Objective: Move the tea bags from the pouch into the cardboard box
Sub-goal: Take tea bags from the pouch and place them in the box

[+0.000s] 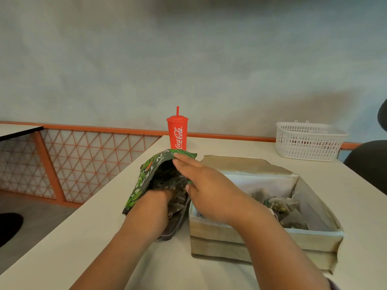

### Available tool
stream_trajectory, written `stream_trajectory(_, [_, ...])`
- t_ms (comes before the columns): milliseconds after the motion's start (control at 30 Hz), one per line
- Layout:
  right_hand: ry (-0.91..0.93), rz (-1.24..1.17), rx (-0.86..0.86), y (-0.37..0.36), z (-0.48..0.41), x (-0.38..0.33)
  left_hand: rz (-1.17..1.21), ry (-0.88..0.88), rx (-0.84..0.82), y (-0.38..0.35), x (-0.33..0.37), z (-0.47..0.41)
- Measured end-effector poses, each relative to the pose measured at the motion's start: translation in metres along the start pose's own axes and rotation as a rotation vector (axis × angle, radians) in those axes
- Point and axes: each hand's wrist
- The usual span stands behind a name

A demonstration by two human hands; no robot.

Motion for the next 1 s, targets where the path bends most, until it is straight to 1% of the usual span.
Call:
stream_trajectory(100, [0.012, 0.009, -0.006, -0.002, 0.000, 0.003, -0.096, 0.034, 0.006, 0.005, 0.002, 0.003])
stream_trajectory(167, [0.011, -0.004, -0.024, -0.003, 0.000, 0.005, -0.084, 0.051, 0.054, 0.011, 0.002, 0.010])
stream_trajectory(267, [-0.020, -0.068, -0.053, -0.003, 0.001, 0.006, 0.215, 0.060, 0.187, 0.027, -0.003, 0.023])
stream_trajectory(400, [-0.063, -0.228, -0.030, 0.002, 0.003, 0.002, 0.562, 0.096, 0.137, 0.049, -0.007, 0.035])
stream_trajectory(467, [-0.046, -0.263, 0.021, 0.008, 0.004, 0.001, 0.726, 0.111, 0.135, 0.055, -0.006, 0.038])
stream_trajectory(567, [-0.030, -0.304, 0.126, 0.015, 0.006, 0.000, 0.891, 0.111, 0.139, 0.057, -0.003, 0.038])
stream_trajectory(667, [-0.011, -0.310, 0.172, 0.024, 0.009, -0.003, 0.955, 0.097, 0.164, 0.055, 0.000, 0.040])
stream_trajectory(733, [-0.011, -0.293, 0.207, 0.033, 0.014, -0.003, 0.950, 0.101, 0.211, 0.053, 0.000, 0.040])
stream_trajectory(800, [-0.019, -0.269, 0.277, 0.044, 0.019, -0.001, 0.873, 0.088, 0.278, 0.049, -0.005, 0.039])
stream_trajectory(900, [-0.068, -0.237, 0.378, 0.060, 0.028, 0.009, 0.580, 0.027, 0.363, 0.041, -0.018, 0.034])
stream_trajectory(1000, [-0.136, -0.142, 0.403, 0.066, 0.034, 0.019, 0.344, 0.025, 0.312, 0.030, -0.031, 0.030])
Point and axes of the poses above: each hand's wrist, its own z-axis away from the middle knuckle, its own y-axis out of the back of the hand, x = y × z, and after that the axes turned 10 degrees about y, right-handed
